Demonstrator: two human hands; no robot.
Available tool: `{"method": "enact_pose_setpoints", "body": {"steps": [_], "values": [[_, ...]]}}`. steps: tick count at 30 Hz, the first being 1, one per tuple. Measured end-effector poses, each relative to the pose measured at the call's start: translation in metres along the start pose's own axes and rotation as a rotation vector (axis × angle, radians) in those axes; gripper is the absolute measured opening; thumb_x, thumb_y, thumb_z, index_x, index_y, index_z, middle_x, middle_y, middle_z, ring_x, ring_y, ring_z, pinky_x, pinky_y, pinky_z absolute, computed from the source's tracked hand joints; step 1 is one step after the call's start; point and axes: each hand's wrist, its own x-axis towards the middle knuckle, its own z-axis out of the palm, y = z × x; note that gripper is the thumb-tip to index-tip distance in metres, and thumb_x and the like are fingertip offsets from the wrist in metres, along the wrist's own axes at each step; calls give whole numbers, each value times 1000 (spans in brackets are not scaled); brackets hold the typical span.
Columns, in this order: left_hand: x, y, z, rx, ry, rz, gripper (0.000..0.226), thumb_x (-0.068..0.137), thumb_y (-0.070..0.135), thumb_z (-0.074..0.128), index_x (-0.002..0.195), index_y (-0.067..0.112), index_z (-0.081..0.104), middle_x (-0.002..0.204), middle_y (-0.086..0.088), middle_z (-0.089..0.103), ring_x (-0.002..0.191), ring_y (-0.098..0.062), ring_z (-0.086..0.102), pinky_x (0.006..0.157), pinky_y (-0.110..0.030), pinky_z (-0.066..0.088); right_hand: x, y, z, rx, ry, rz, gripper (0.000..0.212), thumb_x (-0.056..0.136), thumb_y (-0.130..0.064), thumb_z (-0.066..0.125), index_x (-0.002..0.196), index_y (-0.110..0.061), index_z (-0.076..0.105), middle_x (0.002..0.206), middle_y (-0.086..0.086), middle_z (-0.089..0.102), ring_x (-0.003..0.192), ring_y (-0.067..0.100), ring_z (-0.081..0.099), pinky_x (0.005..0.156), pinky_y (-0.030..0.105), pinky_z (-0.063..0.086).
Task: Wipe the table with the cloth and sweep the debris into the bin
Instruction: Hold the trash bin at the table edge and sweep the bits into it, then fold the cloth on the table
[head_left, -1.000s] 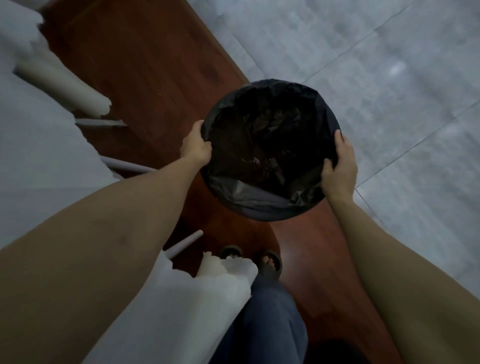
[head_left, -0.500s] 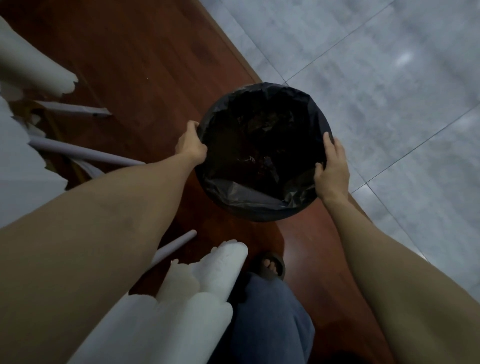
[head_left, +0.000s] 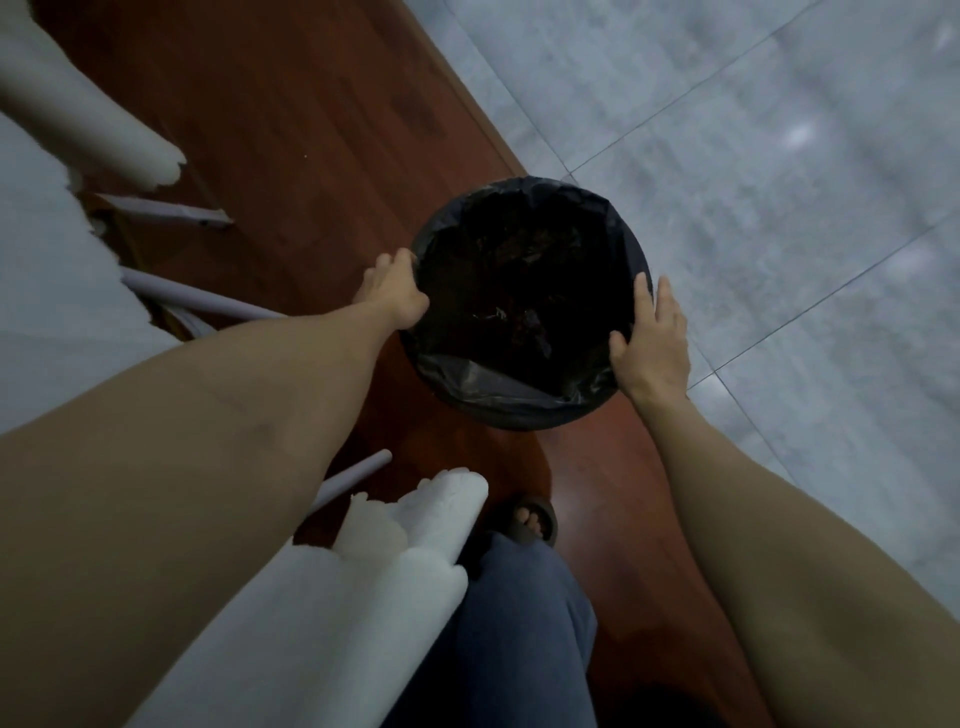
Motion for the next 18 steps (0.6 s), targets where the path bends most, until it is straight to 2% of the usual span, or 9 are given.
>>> {"method": "enact_pose_setpoints", "body": {"steps": [8,13,18], "values": [[-103,32,-82,39,-27,183,55,98,29,54,147,20,33,149,-11,33,136,-34,32,104,-45,39,-58,-45,-108,-69,-54,-70,69,97,-28,50,155,-17,16,163,10,12,149,34,12,120,45,16],[-185,47,-152,17,22,304,52,99,32,53,146,19,35,150,-9,35,136,-32,34,104,-45,40,-102,-91,-189,-71,-52,-108,67,99,-34,48,156,-18,15,163,7,13,149,32,11,120,44,18],[-269,40,-219,-135,128,452,48,99,32,55,143,21,41,145,-7,43,135,-28,39,107,-45,40,-149,-144,-255,-25,-4,-198,62,99,-34,48,153,-12,25,159,11,24,147,33,18,120,44,20]]}}
